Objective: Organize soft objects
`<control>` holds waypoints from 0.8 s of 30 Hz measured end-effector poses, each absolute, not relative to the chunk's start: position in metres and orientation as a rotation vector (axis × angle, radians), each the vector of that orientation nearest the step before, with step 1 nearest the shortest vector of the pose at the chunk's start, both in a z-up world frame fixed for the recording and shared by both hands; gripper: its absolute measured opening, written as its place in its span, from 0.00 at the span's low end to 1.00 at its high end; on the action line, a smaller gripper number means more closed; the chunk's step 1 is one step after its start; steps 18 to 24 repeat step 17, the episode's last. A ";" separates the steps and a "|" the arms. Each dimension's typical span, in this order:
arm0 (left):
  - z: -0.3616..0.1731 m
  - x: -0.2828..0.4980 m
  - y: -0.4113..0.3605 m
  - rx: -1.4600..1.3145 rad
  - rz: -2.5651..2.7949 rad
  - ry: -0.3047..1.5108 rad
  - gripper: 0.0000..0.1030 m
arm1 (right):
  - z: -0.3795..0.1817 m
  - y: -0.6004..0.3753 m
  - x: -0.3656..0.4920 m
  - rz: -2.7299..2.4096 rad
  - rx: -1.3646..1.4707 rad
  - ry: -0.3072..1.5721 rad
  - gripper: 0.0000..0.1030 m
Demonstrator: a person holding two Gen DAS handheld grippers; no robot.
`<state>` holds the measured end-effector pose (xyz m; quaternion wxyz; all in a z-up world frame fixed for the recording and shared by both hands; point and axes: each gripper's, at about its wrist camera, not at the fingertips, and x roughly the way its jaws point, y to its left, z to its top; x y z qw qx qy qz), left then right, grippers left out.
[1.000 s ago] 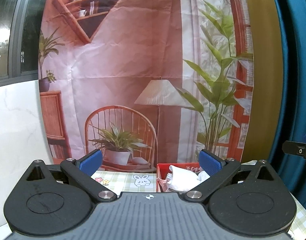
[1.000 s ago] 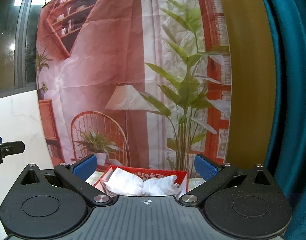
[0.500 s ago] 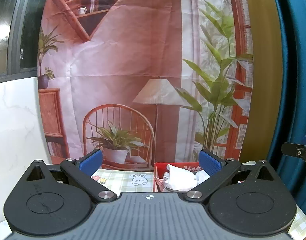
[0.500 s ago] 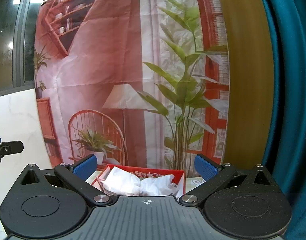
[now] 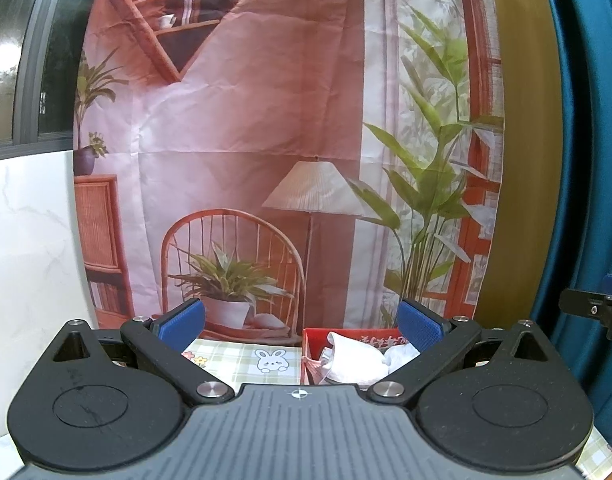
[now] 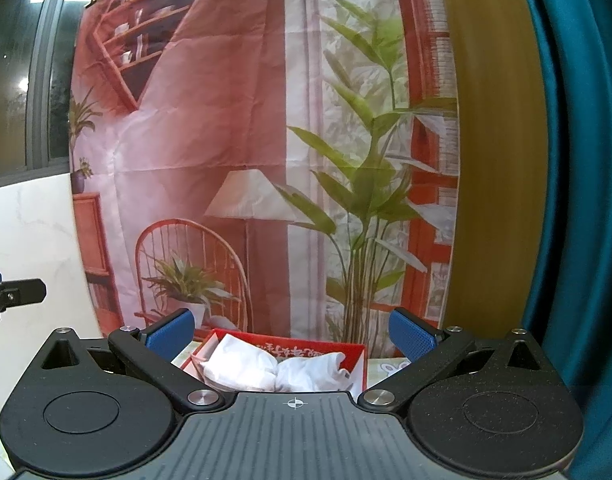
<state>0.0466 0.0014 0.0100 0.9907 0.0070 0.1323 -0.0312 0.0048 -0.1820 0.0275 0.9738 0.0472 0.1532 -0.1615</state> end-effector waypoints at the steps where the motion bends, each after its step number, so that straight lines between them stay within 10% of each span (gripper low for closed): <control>1: 0.010 0.046 0.002 0.013 -0.063 0.265 1.00 | 0.028 -0.181 0.005 -0.327 0.090 0.310 1.00; 24: 0.009 0.043 0.003 0.020 -0.067 0.256 1.00 | 0.028 -0.177 0.003 -0.336 0.066 0.315 1.00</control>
